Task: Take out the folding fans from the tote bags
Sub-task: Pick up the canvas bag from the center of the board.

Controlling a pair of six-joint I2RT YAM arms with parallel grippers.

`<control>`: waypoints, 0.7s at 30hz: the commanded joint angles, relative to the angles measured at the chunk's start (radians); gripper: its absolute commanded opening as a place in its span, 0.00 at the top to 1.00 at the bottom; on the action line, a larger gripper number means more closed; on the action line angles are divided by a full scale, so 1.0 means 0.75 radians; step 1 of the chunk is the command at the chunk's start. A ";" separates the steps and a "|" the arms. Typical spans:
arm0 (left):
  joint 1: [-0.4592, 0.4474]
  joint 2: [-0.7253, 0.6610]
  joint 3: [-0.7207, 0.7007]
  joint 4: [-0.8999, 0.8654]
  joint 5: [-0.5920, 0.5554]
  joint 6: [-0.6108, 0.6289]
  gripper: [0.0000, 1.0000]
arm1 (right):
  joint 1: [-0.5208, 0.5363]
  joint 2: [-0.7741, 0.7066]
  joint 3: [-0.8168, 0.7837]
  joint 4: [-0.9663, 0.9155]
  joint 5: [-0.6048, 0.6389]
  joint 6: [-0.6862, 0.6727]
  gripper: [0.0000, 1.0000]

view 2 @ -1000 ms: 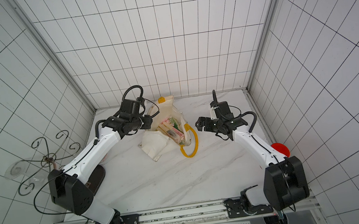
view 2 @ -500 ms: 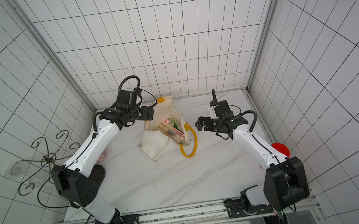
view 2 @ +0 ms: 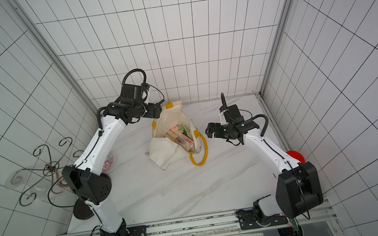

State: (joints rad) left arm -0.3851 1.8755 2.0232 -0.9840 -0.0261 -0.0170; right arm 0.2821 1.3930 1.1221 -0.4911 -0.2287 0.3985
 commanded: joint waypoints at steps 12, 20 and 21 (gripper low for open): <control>-0.042 0.222 0.178 -0.159 0.043 0.106 0.03 | 0.021 -0.007 0.137 -0.052 0.031 -0.016 0.02; -0.048 0.266 0.166 -0.160 0.018 0.108 0.26 | 0.023 -0.034 0.132 -0.061 0.027 -0.024 0.02; -0.049 0.269 0.164 -0.161 0.020 0.107 0.35 | 0.023 -0.034 0.132 -0.059 0.022 -0.026 0.02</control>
State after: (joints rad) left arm -0.4221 2.0705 2.1376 -1.0992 -0.0071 0.0521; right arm 0.2890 1.3949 1.1236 -0.5167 -0.2176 0.3950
